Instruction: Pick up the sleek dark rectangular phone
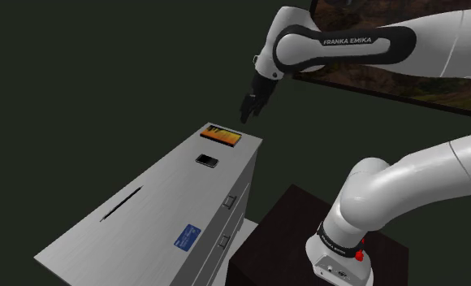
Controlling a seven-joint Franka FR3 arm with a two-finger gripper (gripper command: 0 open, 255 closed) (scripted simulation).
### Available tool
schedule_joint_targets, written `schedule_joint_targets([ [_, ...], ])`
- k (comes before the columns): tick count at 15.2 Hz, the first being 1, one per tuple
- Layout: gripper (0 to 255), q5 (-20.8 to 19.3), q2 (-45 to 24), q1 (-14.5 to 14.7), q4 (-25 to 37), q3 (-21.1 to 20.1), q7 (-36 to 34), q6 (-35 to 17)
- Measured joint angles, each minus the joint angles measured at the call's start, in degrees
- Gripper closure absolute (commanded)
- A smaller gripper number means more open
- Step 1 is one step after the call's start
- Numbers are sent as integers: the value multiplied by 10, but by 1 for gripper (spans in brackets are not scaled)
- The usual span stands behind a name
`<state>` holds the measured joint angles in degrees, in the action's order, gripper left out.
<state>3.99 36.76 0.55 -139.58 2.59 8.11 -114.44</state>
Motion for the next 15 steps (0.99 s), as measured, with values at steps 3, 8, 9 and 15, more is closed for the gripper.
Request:
schedule_joint_targets([
  [3, 0, -1, -47, 5, -17, 9, 28, -63],
  [8, 0, 5, -143, 17, -15, 22, 74, -156],
  [9, 0, 8, -167, 20, -8, 23, 83, -173],
  [15, 0, 30, -291, 33, 22, 38, 149, -265],
])
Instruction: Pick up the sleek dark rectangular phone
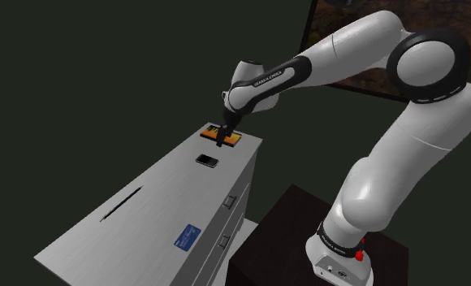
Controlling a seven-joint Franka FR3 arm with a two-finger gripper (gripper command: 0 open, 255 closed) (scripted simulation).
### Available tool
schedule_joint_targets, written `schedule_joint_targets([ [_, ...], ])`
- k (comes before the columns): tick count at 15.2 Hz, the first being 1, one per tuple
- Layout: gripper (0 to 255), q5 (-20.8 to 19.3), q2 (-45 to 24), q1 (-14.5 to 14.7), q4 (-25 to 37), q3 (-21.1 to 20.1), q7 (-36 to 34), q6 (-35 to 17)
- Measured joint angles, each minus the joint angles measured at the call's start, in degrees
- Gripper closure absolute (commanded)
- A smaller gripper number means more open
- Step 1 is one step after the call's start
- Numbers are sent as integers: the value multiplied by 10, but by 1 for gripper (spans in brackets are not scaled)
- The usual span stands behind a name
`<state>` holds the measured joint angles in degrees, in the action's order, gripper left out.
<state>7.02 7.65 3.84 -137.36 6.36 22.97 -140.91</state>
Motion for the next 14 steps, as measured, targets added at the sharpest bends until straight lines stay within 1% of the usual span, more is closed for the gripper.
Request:
schedule_joint_targets([
  [4, 0, 27, -96, 5, 37, 3, 51, -57],
  [8, 0, 54, -196, 2, 97, -5, 97, -94],
  [11, 0, 65, -253, -5, 136, -14, 123, -111],
  [14, 0, 73, -279, -8, 143, -20, 134, -130],
])
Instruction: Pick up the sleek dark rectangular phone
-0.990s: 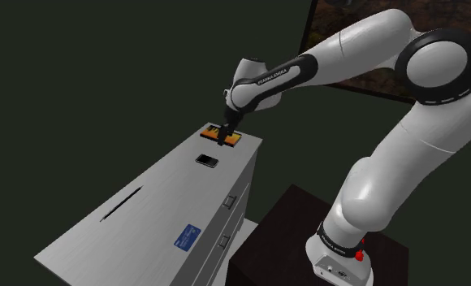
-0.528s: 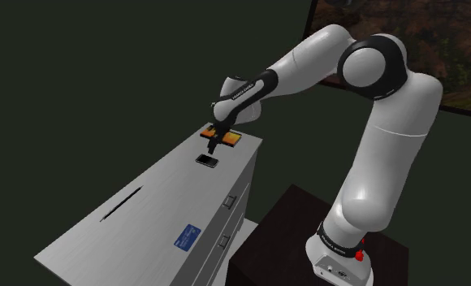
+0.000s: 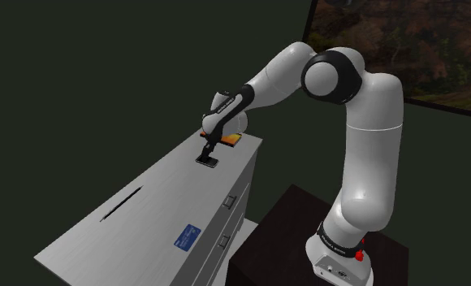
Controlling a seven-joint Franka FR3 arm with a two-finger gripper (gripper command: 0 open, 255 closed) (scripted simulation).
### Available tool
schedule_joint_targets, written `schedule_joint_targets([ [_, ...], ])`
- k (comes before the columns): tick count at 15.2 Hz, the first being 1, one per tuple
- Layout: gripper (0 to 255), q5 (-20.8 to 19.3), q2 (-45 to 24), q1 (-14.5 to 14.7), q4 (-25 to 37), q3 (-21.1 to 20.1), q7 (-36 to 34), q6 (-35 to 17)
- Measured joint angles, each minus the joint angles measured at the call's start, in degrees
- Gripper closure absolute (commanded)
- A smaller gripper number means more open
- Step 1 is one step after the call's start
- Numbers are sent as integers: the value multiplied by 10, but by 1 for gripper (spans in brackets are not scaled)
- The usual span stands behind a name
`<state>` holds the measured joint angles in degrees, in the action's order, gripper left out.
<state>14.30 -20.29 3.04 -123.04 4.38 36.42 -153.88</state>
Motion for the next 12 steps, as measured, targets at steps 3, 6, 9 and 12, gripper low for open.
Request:
schedule_joint_targets([
  [3, 0, 8, -21, -5, 3, -5, 9, -17],
  [6, 255, 13, -34, -7, 4, -9, 14, -30],
  [9, 255, 14, -36, -8, 5, -10, 15, -33],
  [12, 255, 14, -36, -8, 4, -10, 15, -33],
])
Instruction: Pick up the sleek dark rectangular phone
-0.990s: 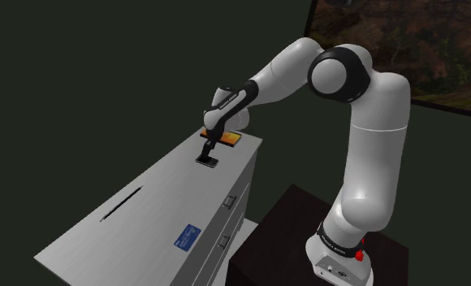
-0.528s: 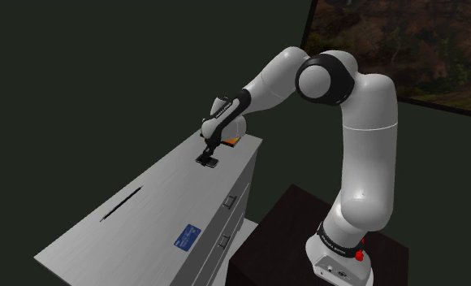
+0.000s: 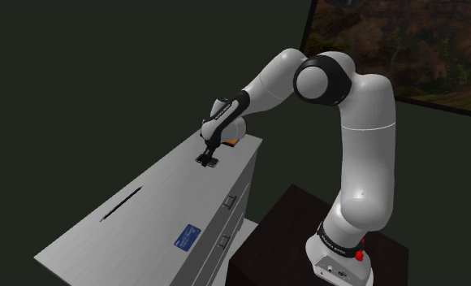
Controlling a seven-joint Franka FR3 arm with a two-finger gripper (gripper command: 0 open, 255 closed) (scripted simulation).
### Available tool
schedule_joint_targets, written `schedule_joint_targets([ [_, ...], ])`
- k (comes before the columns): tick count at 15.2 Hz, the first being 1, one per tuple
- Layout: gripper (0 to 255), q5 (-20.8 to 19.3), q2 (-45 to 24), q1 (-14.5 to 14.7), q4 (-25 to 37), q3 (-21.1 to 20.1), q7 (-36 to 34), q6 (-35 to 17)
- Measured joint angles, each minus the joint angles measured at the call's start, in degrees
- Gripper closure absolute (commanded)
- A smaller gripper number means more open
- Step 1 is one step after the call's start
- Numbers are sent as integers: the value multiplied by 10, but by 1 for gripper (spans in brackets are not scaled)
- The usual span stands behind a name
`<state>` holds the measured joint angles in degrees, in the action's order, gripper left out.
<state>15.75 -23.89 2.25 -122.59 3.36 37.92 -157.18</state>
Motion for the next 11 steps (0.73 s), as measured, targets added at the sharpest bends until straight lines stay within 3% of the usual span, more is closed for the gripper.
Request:
schedule_joint_targets([
  [11, 255, -15, 36, 7, 0, 11, -14, 37],
])
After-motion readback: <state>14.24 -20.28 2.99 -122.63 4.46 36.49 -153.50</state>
